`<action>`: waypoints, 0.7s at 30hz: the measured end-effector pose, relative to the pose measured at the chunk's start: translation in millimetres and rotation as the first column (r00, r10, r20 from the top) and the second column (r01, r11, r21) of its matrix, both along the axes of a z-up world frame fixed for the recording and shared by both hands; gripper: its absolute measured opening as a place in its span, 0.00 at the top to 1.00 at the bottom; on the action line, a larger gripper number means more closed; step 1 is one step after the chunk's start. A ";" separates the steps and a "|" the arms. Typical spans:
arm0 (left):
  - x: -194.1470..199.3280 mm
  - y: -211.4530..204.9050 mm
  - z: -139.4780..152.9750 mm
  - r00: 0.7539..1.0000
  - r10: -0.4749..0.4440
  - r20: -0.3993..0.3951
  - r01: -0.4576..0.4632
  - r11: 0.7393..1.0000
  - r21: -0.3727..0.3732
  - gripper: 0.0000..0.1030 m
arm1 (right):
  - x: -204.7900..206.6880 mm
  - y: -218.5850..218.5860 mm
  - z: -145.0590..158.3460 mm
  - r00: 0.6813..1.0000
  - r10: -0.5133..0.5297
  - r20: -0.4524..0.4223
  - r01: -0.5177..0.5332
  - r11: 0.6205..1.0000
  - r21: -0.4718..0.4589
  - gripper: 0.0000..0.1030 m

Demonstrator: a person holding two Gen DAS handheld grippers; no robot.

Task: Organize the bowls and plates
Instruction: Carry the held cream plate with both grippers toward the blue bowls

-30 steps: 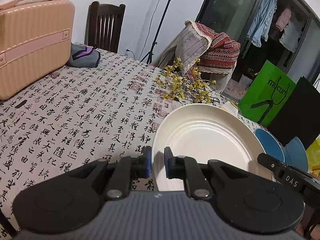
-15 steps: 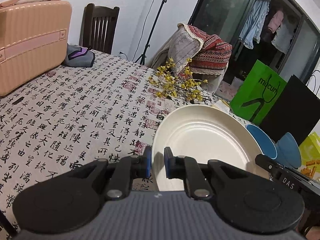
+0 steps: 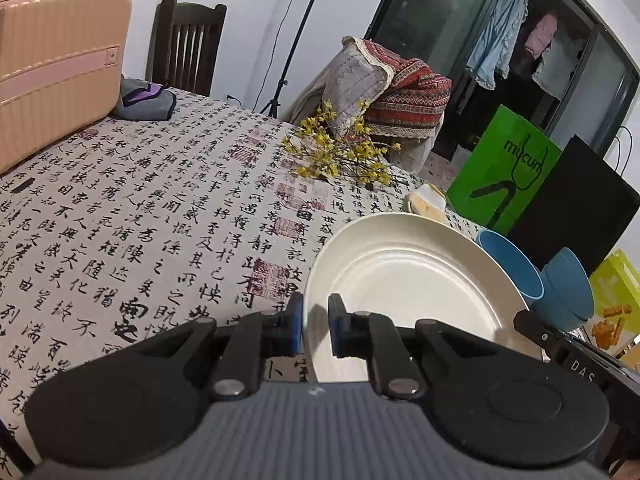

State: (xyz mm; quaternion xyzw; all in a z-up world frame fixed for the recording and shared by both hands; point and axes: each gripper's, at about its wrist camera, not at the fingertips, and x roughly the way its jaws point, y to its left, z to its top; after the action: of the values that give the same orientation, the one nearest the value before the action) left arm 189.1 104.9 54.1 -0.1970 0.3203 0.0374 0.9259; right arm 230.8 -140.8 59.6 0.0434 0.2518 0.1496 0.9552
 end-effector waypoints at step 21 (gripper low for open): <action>-3.0 -34.6 -8.4 0.999 -0.050 -0.005 0.050 0.998 0.024 0.88 | -18.7 -33.8 -9.6 0.998 -0.054 0.019 0.054 0.998 0.022 0.93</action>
State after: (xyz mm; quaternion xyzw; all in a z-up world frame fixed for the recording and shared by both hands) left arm 186.1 70.3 45.7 -0.1779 0.3267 0.0187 0.9280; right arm 212.2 -174.7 50.0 0.0590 0.2394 0.1267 0.9608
